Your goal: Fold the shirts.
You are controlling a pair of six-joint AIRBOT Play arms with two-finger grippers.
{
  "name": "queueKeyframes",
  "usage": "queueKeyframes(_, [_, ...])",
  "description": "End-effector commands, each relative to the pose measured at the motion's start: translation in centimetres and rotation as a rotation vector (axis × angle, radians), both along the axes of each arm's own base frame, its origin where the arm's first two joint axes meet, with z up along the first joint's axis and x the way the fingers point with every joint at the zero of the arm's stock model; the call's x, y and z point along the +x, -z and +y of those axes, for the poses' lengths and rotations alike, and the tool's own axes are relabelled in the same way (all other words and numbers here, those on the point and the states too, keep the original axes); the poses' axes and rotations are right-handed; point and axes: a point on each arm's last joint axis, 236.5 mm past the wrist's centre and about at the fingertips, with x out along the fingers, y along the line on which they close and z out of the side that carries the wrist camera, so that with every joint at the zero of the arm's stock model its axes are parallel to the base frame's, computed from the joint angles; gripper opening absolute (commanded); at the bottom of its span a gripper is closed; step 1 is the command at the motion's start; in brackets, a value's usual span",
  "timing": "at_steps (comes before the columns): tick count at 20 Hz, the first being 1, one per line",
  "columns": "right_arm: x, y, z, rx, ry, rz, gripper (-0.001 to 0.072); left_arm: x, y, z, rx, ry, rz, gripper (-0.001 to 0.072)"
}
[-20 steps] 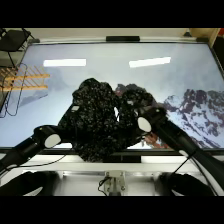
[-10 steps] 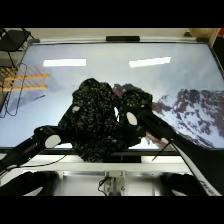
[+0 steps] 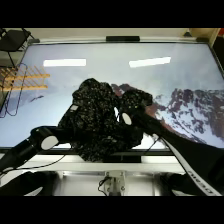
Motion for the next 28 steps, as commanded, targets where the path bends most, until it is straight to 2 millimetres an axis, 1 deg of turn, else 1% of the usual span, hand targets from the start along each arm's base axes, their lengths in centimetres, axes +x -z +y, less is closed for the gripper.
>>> queueKeyframes(1, [-0.3, 0.8, -0.8, -0.049, 0.011, 0.025, 0.0232, 0.0, -0.3, 0.0, -0.004, 0.000, -0.008, 0.0045])
queueKeyframes(2, [-0.2, 0.8, -1.2, -0.064, 0.003, 0.021, 0.0198, 0.0, -0.3, 0.0, -0.006, 0.000, -0.010, 0.0045])
queueKeyframes(3, [-0.2, 0.7, -1.5, -0.075, -0.003, 0.023, 0.0050, 0.0, -0.4, 0.0, -0.007, 0.000, -0.012, 0.0045])
queueKeyframes(5, [-0.1, 0.2, -1.4, -0.058, -0.048, 0.010, 0.0056, 0.1, -0.6, 0.0, -0.010, 0.000, -0.017, 0.0045])
queueKeyframes(6, [0.1, -0.4, -1.3, -0.038, -0.079, -0.009, 0.0056, 0.1, -0.7, 0.0, -0.012, 0.000, -0.019, 0.0045])
queueKeyframes(7, [0.7, -1.4, -1.2, -0.015, -0.114, -0.052, 0.0056, 0.2, -0.9, 0.1, -0.015, -0.004, -0.024, 0.0045])
queueKeyframes(8, [1.5, -2.9, -1.2, 0.004, -0.143, -0.110, 0.0056, 0.4, -1.2, 0.2, -0.020, -0.003, -0.035, 0.0045])
queueKeyframes(9, [2.7, -5.0, -0.9, 0.042, -0.193, -0.190, 0.0056, 0.7, -1.8, 0.6, -0.029, -0.016, -0.049, 0.0046])
queueKeyframes(10, [3.7, -7.8, -0.1, 0.103, -0.256, -0.282, 0.0055, 1.3, -2.8, 0.9, -0.045, -0.036, -0.069, 0.0045])
queueKeyframes(11, [4.4, -10.8, 0.7, 0.167, -0.303, -0.370, 0.0055, 1.9, -4.1, 1.3, -0.064, -0.057, -0.094, 0.0046])
queueKeyframes(12, [4.8, -14.2, 1.3, 0.232, -0.323, -0.459, 0.0055, 2.6, -5.7, 1.7, -0.088, -0.077, -0.126, 0.0046])
queueKeyframes(13, [4.7, -17.1, 1.5, 0.283, -0.322, -0.528, 0.0055, 3.3, -7.8, 2.2, -0.114, -0.100, -0.162, 0.0047])
queueKeyframes(14, [4.4, -19.3, 1.5, 0.324, -0.317, -0.579, 0.0055, 3.7, -10.0, 2.7, -0.139, -0.118, -0.199, 0.0047])
queueKeyframes(15, [3.7, -21.0, 1.2, 0.357, -0.314, -0.609, 0.0055, 3.9, -12.3, 3.2, -0.163, -0.132, -0.237, 0.0047])
queueKeyframes(16, [2.7, -22.0, 1.2, 0.378, -0.327, -0.620, 0.0055, 3.9, -14.7, 3.8, -0.188, -0.143, -0.279, 0.0047])
queueKeyframes(17, [1.8, -22.4, 1.5, 0.388, -0.354, -0.626, 0.0055, 3.5, -16.7, 4.3, -0.210, -0.147, -0.315, 0.0047])
queueKeyframes(18, [0.9, -22.5, 2.0, 0.391, -0.391, -0.621, 0.0055, 2.6, -18.3, 4.8, -0.227, -0.142, -0.343, 0.0047])
queueKeyframes(19, [0.2, -22.2, 2.5, 0.382, -0.421, -0.616, 0.0055, 1.5, -18.9, 5.3, -0.228, -0.131, -0.346, 0.0047])
queueKeyframes(20, [-0.1, -21.6, 2.8, 0.354, -0.436, -0.617, 0.0055, -0.2, -18.3, 5.9, -0.200, -0.111, -0.308, 0.0047])
queueKeyframes(21, [-0.1, -21.1, 2.9, 0.324, -0.442, -0.622, 0.0055, -2.0, -16.6, 6.8, -0.139, -0.088, -0.240, 0.0047])
queueKeyframes(22, [0.1, -20.7, 3.2, 0.300, -0.451, -0.633, 0.0055, -3.9, -14.1, 8.1, -0.059, -0.078, -0.140, 0.0047])
queueKeyframes(23, [0.3, -20.4, 3.7, 0.288, -0.465, -0.643, 0.0055, -5.3, -11.9, 9.3, 0.011, -0.081, -0.053, 0.0063])
queueKeyframes(24, [0.5, -20.0, 4.3, 0.288, -0.477, -0.644, 0.0055, -6.6, -9.7, 9.9, 0.054, -0.076, 0.021, 0.0149])
queueKeyframes(25, [0.9, -19.5, 4.9, 0.290, -0.478, -0.641, 0.0055, -7.3, -8.1, 10.0, 0.068, -0.084, 0.072, 0.0297])
queueKeyframes(26, [1.3, -18.8, 5.5, 0.288, -0.481, -0.639, 0.0055, -7.6, -6.7, 10.1, 0.073, -0.108, 0.114, 0.0469])
queueKeyframes(27, [1.7, -18.3, 6.2, 0.291, -0.484, -0.641, 0.0055, -7.7, -6.0, 10.1, 0.074, -0.140, 0.145, 0.0543])
queueKeyframes(28, [2.2, -17.8, 7.0, 0.300, -0.485, -0.649, 0.0056, -7.5, -6.0, 10.2, 0.073, -0.160, 0.152, 0.0547])
